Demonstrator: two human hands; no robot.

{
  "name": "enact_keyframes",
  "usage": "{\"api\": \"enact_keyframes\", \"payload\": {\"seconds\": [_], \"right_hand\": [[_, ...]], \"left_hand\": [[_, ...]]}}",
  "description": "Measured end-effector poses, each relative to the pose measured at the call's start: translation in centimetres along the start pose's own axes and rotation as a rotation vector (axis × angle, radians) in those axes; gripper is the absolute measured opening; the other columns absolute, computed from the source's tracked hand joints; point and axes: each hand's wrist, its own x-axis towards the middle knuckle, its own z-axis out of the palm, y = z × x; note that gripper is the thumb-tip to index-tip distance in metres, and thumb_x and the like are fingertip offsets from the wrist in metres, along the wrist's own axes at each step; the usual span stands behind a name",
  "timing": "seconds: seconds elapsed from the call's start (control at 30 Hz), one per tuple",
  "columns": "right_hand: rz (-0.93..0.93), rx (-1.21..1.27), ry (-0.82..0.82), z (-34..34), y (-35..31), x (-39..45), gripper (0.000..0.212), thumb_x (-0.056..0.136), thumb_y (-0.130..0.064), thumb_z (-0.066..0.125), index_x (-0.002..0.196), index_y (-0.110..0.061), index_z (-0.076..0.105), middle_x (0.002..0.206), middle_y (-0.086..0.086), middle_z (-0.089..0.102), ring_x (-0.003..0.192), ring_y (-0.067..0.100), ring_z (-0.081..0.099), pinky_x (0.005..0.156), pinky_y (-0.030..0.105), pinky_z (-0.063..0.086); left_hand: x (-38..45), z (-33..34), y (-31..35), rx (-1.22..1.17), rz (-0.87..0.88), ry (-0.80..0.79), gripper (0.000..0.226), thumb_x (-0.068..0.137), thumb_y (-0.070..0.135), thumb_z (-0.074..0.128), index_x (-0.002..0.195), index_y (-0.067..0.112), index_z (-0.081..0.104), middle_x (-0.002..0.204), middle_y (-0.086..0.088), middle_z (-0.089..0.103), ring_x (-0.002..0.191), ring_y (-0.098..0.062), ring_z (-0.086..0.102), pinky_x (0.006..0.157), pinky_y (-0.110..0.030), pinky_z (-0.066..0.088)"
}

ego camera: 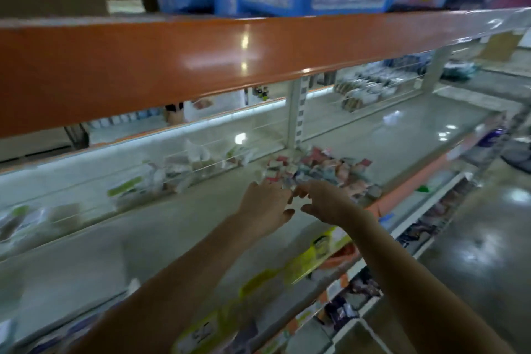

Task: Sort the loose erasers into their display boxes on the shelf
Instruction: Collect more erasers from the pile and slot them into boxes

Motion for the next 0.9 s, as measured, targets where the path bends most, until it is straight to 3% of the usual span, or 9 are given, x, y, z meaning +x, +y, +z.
{"api": "enact_keyframes", "payload": {"seconds": [0.1, 0.27, 0.43, 0.63, 0.73, 0.83, 0.9], "right_hand": [[0.063, -0.022, 0.0, -1.2, 6.1, 0.5, 0.038, 0.088, -0.013, 0.059, 0.126, -0.01, 0.052, 0.131, 0.01, 0.052, 0.121, 0.024, 0.048, 0.098, 0.032, 0.037], [0.122, -0.009, 0.074, -2.9, 14.0, 1.8, 0.037, 0.078, 0.001, 0.056, 0.114, -0.005, 0.062, 0.119, 0.015, 0.061, 0.111, 0.029, 0.057, 0.088, 0.029, 0.042], [0.229, 0.055, 0.147, -3.0, 20.5, 3.7, 0.043, 0.08, 0.003, 0.051, 0.121, -0.01, 0.058, 0.121, 0.014, 0.059, 0.113, 0.028, 0.054, 0.092, 0.03, 0.041], [0.243, 0.1, 0.19, -2.7, 24.3, 7.1, 0.049, 0.081, 0.009, 0.044, 0.125, -0.012, 0.055, 0.124, 0.012, 0.052, 0.114, 0.029, 0.051, 0.095, 0.037, 0.044], [0.201, 0.114, 0.126, -2.3, 25.1, 8.5, 0.048, 0.083, 0.002, 0.049, 0.128, -0.013, 0.053, 0.13, 0.011, 0.05, 0.118, 0.03, 0.048, 0.101, 0.038, 0.04], [0.177, 0.085, 0.091, -2.0, 25.8, 9.5, 0.037, 0.08, -0.013, 0.06, 0.117, -0.015, 0.062, 0.119, 0.012, 0.06, 0.109, 0.032, 0.053, 0.093, 0.037, 0.044], [0.162, 0.106, 0.123, -1.8, 26.5, 9.7, 0.03, 0.079, -0.012, 0.06, 0.108, -0.012, 0.066, 0.11, 0.014, 0.063, 0.103, 0.033, 0.056, 0.087, 0.037, 0.045]], "left_hand": [[5.0, 1.2, 3.1, -0.038, 0.031, 0.013, 0.034, 0.091, 0.039, 0.05, 0.118, 0.02, 0.055, 0.124, -0.004, 0.055, 0.12, -0.025, 0.046, 0.098, -0.036, 0.035], [11.7, 2.3, 6.7, -0.061, 0.018, 0.018, 0.038, 0.09, 0.033, 0.05, 0.124, 0.018, 0.05, 0.127, -0.006, 0.053, 0.115, -0.028, 0.05, 0.088, -0.035, 0.04], [16.1, 3.2, 6.9, -0.12, -0.04, 0.023, 0.057, 0.088, 0.028, 0.056, 0.141, 0.024, 0.037, 0.141, -0.002, 0.042, 0.129, -0.023, 0.04, 0.102, -0.036, 0.035], [18.1, 4.0, 6.3, -0.154, -0.122, -0.074, 0.062, 0.088, 0.033, 0.058, 0.142, 0.018, 0.032, 0.141, -0.004, 0.04, 0.128, -0.023, 0.037, 0.104, -0.036, 0.032], [18.4, 3.8, 6.1, -0.196, -0.107, -0.105, 0.062, 0.088, 0.033, 0.059, 0.142, 0.019, 0.034, 0.143, -0.002, 0.037, 0.13, -0.021, 0.034, 0.103, -0.034, 0.03], [18.4, 4.1, 5.6, -0.249, -0.121, -0.12, 0.059, 0.086, 0.034, 0.061, 0.14, 0.024, 0.039, 0.139, 0.0, 0.039, 0.126, -0.018, 0.035, 0.095, -0.03, 0.032], [18.4, 4.5, 5.3, -0.267, -0.129, -0.11, 0.056, 0.085, 0.035, 0.063, 0.137, 0.029, 0.042, 0.136, 0.002, 0.04, 0.124, -0.016, 0.036, 0.094, -0.029, 0.033]]}}
